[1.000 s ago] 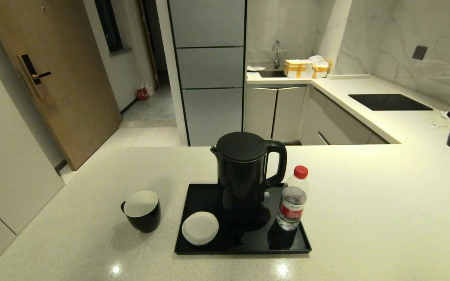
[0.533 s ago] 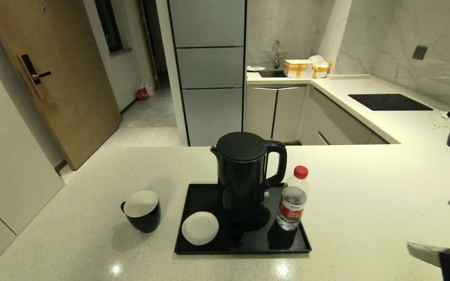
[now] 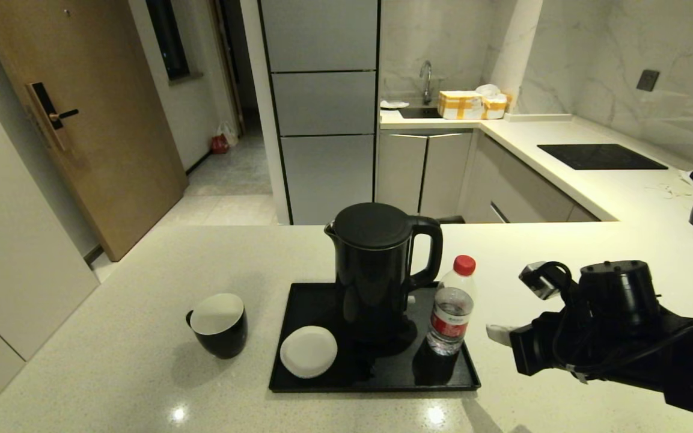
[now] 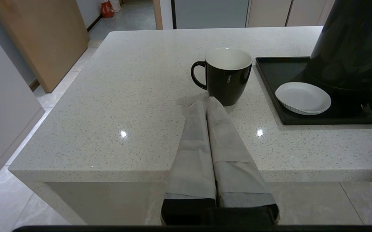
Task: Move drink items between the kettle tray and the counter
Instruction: Pick up the bottled water
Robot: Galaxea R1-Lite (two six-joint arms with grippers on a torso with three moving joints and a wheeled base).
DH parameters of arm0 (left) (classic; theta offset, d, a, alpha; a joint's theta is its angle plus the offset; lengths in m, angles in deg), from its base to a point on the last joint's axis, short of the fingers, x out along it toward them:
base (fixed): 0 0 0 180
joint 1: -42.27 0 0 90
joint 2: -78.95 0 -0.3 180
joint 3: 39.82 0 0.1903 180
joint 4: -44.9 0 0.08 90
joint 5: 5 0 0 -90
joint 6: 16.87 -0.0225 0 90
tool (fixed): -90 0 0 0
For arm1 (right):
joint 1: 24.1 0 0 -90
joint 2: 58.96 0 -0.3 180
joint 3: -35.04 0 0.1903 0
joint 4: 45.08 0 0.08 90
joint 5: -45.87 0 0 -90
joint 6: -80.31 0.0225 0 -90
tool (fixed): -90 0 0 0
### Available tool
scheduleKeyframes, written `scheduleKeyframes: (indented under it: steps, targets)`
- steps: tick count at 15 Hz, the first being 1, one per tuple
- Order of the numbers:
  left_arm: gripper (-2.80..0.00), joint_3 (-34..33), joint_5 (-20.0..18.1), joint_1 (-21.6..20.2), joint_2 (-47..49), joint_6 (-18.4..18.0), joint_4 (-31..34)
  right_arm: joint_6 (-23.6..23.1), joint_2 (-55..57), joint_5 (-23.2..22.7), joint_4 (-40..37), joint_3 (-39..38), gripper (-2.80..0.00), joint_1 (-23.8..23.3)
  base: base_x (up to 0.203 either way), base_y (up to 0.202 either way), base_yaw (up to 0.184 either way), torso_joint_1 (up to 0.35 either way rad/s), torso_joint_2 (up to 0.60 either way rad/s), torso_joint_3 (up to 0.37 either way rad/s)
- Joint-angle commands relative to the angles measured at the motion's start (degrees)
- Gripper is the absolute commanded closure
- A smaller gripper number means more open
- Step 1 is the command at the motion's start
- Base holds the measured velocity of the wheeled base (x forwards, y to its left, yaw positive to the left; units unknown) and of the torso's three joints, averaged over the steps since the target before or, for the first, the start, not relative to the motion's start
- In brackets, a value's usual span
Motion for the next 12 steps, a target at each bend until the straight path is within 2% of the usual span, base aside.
scheduleKeyframes:
  steps: [1, 9, 10, 12]
  targets:
    - [0.0, -0.02, 0.04, -0.01, -0.01, -0.02, 0.0, 0.9, 3.52, -0.03, 0.44, 1.18, 0.0, 1.22, 0.0, 0.0, 0.0, 0.0, 0.0, 0.0]
    - [0.0, -0.02, 0.04, -0.01, -0.01, -0.02, 0.0, 2.39, 5.85, 1.09, 4.06, 1.44, 0.0, 1.4, 0.0, 0.0, 0.0, 0.0, 0.0, 0.0]
    - [0.0, -0.02, 0.04, -0.01, -0.01, -0.02, 0.0, 2.09, 6.44, 2.25, 4.66, 0.88, -2.8, 1.4, 0.0, 0.0, 0.0, 0.0, 0.0, 0.0]
    - [0.0, -0.02, 0.04, -0.01, -0.01, -0.02, 0.0, 2.57, 6.33, 3.35, 5.31, 1.45, -2.8, 1.4, 0.0, 0.0, 0.0, 0.0, 0.0, 0.0]
